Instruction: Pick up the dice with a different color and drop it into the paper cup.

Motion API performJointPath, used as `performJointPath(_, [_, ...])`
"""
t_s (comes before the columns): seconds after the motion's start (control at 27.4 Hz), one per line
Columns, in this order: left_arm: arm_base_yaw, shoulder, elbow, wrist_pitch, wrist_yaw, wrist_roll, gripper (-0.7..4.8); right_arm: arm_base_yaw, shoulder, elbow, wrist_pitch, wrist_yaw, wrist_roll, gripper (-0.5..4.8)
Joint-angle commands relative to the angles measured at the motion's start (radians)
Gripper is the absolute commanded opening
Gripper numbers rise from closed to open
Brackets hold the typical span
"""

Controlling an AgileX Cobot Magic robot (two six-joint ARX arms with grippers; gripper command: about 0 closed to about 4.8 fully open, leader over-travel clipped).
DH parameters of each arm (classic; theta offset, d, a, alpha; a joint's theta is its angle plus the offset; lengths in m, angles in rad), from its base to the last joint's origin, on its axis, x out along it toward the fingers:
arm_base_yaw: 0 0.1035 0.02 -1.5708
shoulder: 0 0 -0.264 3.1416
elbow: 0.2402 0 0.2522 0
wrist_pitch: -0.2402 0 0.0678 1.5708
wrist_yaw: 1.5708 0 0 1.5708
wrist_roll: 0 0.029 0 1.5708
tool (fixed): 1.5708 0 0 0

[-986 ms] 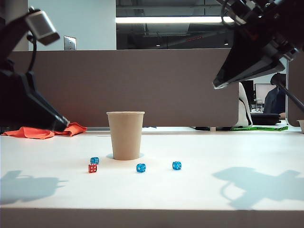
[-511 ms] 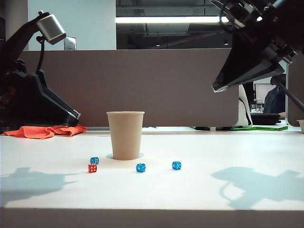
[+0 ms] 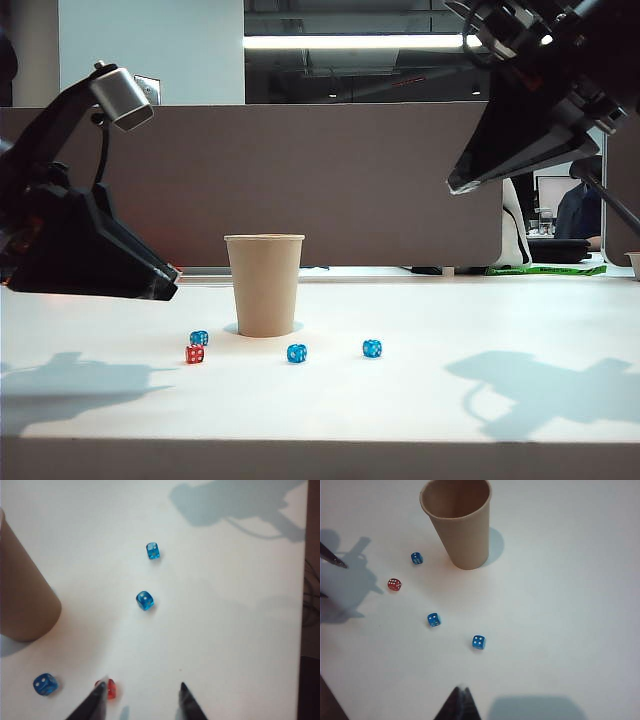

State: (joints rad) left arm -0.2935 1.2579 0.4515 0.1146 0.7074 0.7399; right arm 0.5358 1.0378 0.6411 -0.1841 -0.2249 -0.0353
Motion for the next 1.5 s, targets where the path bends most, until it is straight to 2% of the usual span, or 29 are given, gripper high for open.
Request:
performJointPath(0.04, [0.0, 0.013, 0.002, 0.033, 0.011, -0.019, 1.84, 0.0, -0.002, 0.002, 0.009, -0.002, -0.003, -0.01])
performJointPath(0.44, [0.0, 0.049, 0.002, 0.076, 0.012, -0.027, 1.84, 0.0, -0.001, 0.002, 0.009, -0.002, -0.003, -0.01])
performJointPath(0.8, [0.0, 0.101, 0.006, 0.134, 0.011, -0.095, 1.84, 0.0, -0.001, 0.002, 0.008, -0.002, -0.003, -0.01])
performJointPath(1.02, [0.0, 0.138, 0.007, 0.135, 0.01, -0.101, 1.84, 0.0, -0.001, 0.002, 0.008, -0.002, -0.003, -0.01])
performJointPath(1.5, [0.0, 0.159, 0.009, 0.171, -0.039, -0.113, 1.84, 0.0, -0.001, 0.002, 0.008, -0.002, -0.003, -0.01])
